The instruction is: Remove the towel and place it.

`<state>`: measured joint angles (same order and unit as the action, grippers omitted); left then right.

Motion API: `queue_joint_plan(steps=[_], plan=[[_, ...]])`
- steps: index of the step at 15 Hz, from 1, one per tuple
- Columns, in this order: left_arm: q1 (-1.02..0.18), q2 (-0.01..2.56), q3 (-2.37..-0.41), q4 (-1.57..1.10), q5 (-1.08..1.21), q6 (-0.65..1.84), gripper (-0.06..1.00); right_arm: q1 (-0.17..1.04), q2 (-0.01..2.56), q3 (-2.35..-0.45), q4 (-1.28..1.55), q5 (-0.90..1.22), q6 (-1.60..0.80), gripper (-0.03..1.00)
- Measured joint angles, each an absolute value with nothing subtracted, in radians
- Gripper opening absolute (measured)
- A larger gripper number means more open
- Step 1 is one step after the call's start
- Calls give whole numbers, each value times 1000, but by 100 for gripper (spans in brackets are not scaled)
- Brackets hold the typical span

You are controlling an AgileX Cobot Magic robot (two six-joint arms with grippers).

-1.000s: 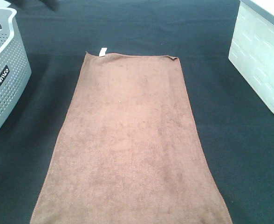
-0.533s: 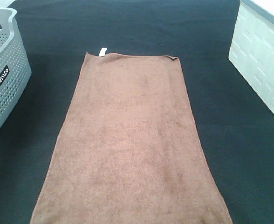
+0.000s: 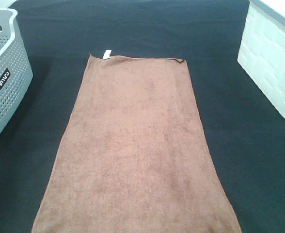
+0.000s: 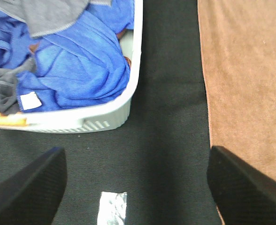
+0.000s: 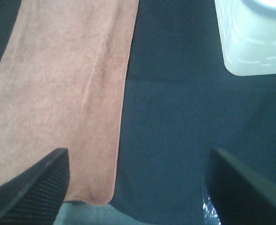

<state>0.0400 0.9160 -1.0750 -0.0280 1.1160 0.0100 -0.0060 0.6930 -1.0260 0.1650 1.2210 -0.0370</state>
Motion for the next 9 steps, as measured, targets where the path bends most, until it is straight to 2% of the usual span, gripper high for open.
queue_joint_plan(steps=[3,9], plan=[[40,586,-878,10,1059,-5,77,-6,356,-832,159,1222,-32,74],[40,173,-670,77,1119,0,77,-6,35,-706,131,1223,-90,74]])
